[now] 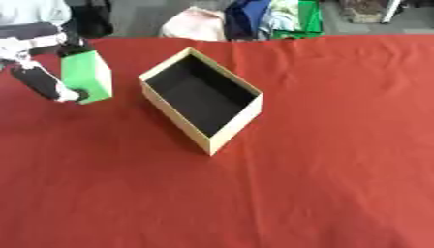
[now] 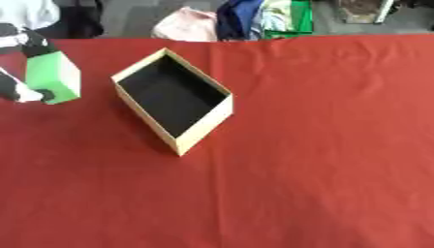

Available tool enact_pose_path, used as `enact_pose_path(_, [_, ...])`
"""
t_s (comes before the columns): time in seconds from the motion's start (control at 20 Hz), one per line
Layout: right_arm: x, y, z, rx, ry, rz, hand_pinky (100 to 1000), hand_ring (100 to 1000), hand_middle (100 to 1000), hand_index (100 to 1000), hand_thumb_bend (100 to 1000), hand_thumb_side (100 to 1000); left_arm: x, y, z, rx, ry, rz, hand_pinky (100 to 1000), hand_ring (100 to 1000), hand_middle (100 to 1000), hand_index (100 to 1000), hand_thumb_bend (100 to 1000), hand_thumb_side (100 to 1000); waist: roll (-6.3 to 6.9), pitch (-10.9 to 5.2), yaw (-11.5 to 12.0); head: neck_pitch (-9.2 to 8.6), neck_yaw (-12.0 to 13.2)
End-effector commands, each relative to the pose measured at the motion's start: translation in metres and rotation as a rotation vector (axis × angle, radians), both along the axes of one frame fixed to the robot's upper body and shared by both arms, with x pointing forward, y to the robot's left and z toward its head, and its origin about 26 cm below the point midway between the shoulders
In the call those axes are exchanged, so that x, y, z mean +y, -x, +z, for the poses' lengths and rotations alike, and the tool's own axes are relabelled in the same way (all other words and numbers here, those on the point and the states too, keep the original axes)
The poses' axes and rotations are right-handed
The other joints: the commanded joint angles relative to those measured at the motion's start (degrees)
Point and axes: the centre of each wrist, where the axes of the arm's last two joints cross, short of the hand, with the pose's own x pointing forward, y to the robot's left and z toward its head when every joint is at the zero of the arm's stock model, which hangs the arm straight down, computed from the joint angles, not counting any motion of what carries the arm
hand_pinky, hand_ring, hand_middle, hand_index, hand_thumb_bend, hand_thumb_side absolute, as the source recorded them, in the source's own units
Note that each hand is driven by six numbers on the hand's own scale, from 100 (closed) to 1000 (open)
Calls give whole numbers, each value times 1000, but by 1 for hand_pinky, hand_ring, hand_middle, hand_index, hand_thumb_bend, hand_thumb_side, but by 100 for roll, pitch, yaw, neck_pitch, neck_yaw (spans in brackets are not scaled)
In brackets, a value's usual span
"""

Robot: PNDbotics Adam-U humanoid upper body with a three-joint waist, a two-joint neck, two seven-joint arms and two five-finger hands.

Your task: Pick up objects on the table and place them in the box.

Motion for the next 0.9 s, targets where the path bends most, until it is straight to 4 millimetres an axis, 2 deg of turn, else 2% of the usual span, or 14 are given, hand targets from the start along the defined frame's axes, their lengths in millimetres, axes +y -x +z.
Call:
enact_pose_path(0.05, [0, 5, 10, -32, 24, 6, 797, 757, 765, 766, 100, 116, -6, -1, 20, -62, 12, -22, 784, 719, 625, 762, 271, 100, 86, -30, -16, -35, 14])
enact_pose_path(0.3, [2, 5, 11, -35, 25, 13, 797, 757, 764, 766, 100, 116, -29, -11, 31, -124, 52, -72, 780, 712, 621, 757, 245, 100, 96, -16, -78, -60, 25])
enact_pose_path(0.4, [3, 4, 12, -37, 24, 17, 798, 758, 764, 766, 100, 116, -39, -16, 33, -147, 85, -91, 778, 700, 614, 753, 204, 100, 99, -9, -117, -71, 46])
enact_pose_path(0.55, [4, 4, 13, -37, 24, 26, 798, 758, 764, 766, 100, 117, -55, -23, 33, -174, 138, -126, 779, 695, 616, 757, 190, 100, 92, 8, -185, -88, 51])
enact_pose_path(0.9, [8, 4, 14, -42, 19, 47, 798, 758, 764, 766, 100, 117, -81, -40, 17, -236, 216, -176, 777, 681, 609, 751, 149, 100, 69, 62, -345, -113, 5])
